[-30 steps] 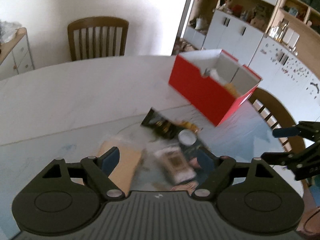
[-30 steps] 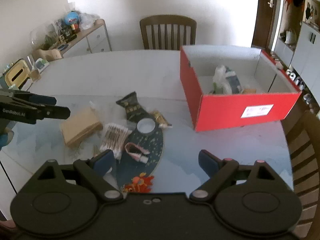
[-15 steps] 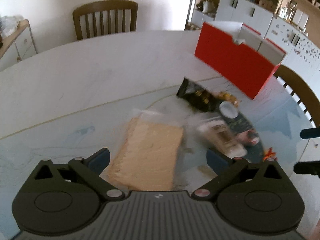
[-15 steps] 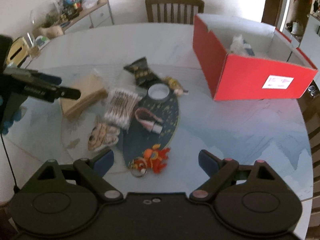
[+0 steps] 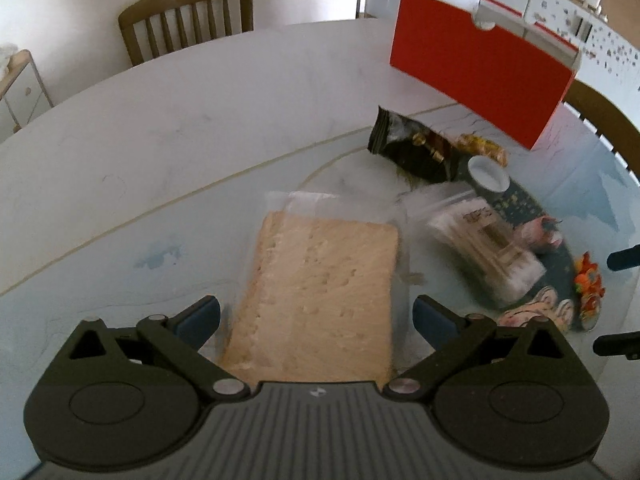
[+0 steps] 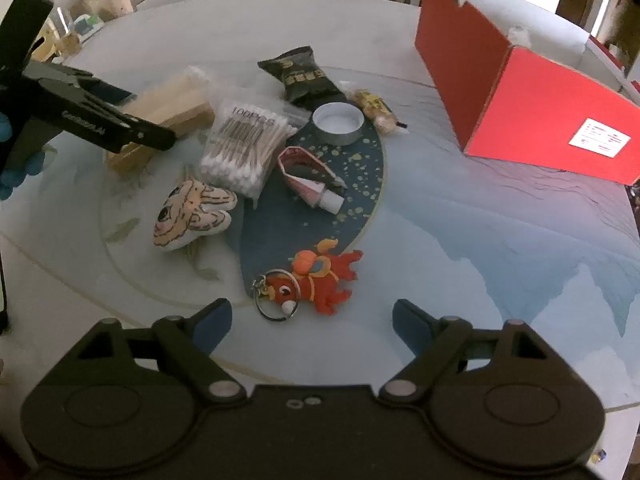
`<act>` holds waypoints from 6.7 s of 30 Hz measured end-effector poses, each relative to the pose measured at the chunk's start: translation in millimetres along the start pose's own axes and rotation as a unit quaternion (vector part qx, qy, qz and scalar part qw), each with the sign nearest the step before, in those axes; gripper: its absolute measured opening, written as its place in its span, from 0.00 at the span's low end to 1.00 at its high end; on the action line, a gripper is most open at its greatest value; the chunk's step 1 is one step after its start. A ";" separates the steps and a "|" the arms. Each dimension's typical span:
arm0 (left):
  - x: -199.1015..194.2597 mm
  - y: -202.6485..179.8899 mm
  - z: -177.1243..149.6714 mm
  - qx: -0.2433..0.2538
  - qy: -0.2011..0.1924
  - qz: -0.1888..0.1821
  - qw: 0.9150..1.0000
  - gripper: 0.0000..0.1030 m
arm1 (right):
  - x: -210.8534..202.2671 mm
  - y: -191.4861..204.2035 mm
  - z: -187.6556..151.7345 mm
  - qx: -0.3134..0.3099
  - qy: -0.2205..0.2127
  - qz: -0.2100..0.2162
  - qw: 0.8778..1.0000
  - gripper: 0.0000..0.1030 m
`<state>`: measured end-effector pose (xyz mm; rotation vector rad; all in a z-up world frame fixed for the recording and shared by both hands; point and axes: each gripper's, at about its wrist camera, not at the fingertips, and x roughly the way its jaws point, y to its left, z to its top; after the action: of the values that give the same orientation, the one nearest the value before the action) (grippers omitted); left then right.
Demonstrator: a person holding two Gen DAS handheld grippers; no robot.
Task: Organize objects
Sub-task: 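Grasp the bagged bread with the left tool while the right tool grasps the orange plush keychain, then carry the bread bag and orange keychain over the red shoebox with both tools, then lower both tools into the box and open them to release the items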
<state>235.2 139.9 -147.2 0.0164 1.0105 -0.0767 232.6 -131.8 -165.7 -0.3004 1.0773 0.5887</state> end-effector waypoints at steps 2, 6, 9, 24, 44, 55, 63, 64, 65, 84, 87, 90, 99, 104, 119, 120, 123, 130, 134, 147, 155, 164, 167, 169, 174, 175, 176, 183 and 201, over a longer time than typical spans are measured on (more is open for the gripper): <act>5.4 1.8 0.0 0.000 0.004 0.004 1.000 1.00 | 2.8 0.7 0.5 -0.003 0.002 0.000 1.000 0.84; 10.2 2.8 2.8 0.007 -0.005 0.011 1.000 1.00 | 6.5 1.8 3.2 -0.010 -0.003 -0.001 1.000 0.84; 12.2 2.5 6.3 0.006 -0.007 0.012 1.000 1.00 | 8.4 2.6 5.2 -0.014 -0.006 -0.002 1.000 0.83; 11.6 0.4 6.0 -0.006 -0.016 0.021 1.000 0.91 | 3.8 10.5 4.8 -0.045 -0.019 0.000 0.999 0.57; -26.0 -10.6 -19.2 -0.061 -0.038 0.013 0.997 0.70 | -16.9 -7.1 -5.1 0.022 -0.025 0.007 0.999 0.22; -51.1 -24.7 -33.7 -0.062 -0.047 0.005 0.997 0.70 | -22.2 -8.4 -7.6 0.029 -0.026 0.025 0.999 0.29; -55.0 -25.5 -37.0 -0.068 -0.047 0.011 0.997 0.70 | -13.5 -7.3 -0.5 0.014 -0.033 0.027 0.999 0.77; -55.4 -25.3 -37.3 -0.069 -0.047 0.011 0.996 0.70 | -10.9 -6.5 0.3 0.008 -0.030 0.025 0.999 0.77; -56.2 -25.2 -37.8 -0.070 -0.047 0.012 0.996 0.70 | -8.0 -6.2 0.6 0.003 -0.027 0.023 0.999 0.77; -64.8 -25.7 -36.8 -0.078 -0.057 0.014 0.995 0.70 | -0.2 6.1 -0.9 -0.040 -0.033 0.003 0.999 0.57; -69.0 -26.5 -34.6 -0.082 -0.061 0.011 0.995 0.70 | -5.6 1.3 -2.6 -0.019 -0.035 0.009 0.999 0.57; -75.8 -29.0 -31.5 -0.084 -0.067 0.005 0.994 0.70 | -17.5 -3.4 -2.5 -0.014 -0.043 0.013 0.999 0.57; -99.9 -54.4 -10.4 -0.065 -0.089 -0.007 0.994 0.70 | -70.7 -23.0 13.4 -0.011 -0.075 0.006 0.997 0.57; -110.4 -77.3 8.9 -0.047 -0.097 -0.019 0.994 0.70 | -95.7 -37.7 27.0 -0.013 -0.092 0.002 0.996 0.57; -114.7 -159.7 82.6 0.014 -0.125 -0.040 0.991 0.70 | -139.7 -115.9 65.1 -0.001 -0.145 -0.020 0.989 0.57; -113.3 -165.1 87.5 0.018 -0.127 -0.040 0.991 0.70 | -140.1 -122.6 67.7 -0.001 -0.147 -0.021 0.989 0.57; -107.7 -181.0 103.3 0.027 -0.130 -0.038 0.990 0.70 | -141.0 -141.8 73.6 0.002 -0.151 -0.022 0.988 0.57; -87.8 -208.0 135.6 0.038 -0.128 -0.027 0.991 0.70 | -138.8 -183.3 89.8 0.003 -0.157 -0.026 0.987 0.57; -74.4 -214.7 154.0 0.031 -0.124 -0.023 0.992 0.70 | -133.7 -205.4 100.2 0.003 -0.160 -0.030 0.987 0.57; -25.4 -228.7 231.5 0.022 -0.107 0.002 0.994 0.70 | -95.4 -259.4 133.2 -0.005 -0.160 -0.051 0.986 0.57; 14.9 -243.3 276.7 0.049 -0.094 0.040 0.994 0.70 | -64.0 -278.8 146.7 -0.023 -0.144 -0.064 0.987 0.57; 68.6 -245.9 307.0 0.062 -0.050 0.056 0.995 0.70 | -31.2 -291.5 158.8 -0.039 -0.117 -0.064 0.990 0.57; 82.9 -248.4 309.7 0.070 -0.038 0.058 0.995 0.70 | -19.7 -292.2 159.7 -0.049 -0.106 -0.063 0.991 0.57; 92.8 -248.2 310.3 0.075 -0.029 0.058 0.995 0.70 | -13.8 -294.0 159.9 -0.049 -0.100 -0.057 0.992 0.57; 107.7 -248.1 310.4 0.077 -0.018 0.059 0.995 0.70 | -1.2 -292.5 159.0 -0.051 -0.085 -0.048 0.994 0.57; 109.7 -247.6 311.0 0.077 -0.017 0.058 0.995 0.71 | 1.3 -291.8 158.4 -0.052 -0.083 -0.045 0.994 0.57; 111.3 -246.8 310.5 0.076 -0.017 0.060 0.995 0.71 | 3.5 -291.8 158.2 -0.052 -0.080 -0.042 0.995 0.57; 120.1 -248.4 306.3 0.100 -0.007 0.070 0.992 0.72 | 17.1 -284.9 154.3 -0.056 -0.062 -0.034 0.996 0.58; 111.3 -243.1 297.5 0.091 -0.014 0.055 0.994 0.78 | 0.6 -286.2 143.4 -0.048 -0.067 -0.022 0.996 0.62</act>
<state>528.2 -123.4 -78.0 0.2361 0.9703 -0.0680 505.8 -291.0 -115.7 -0.3613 0.9129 0.6139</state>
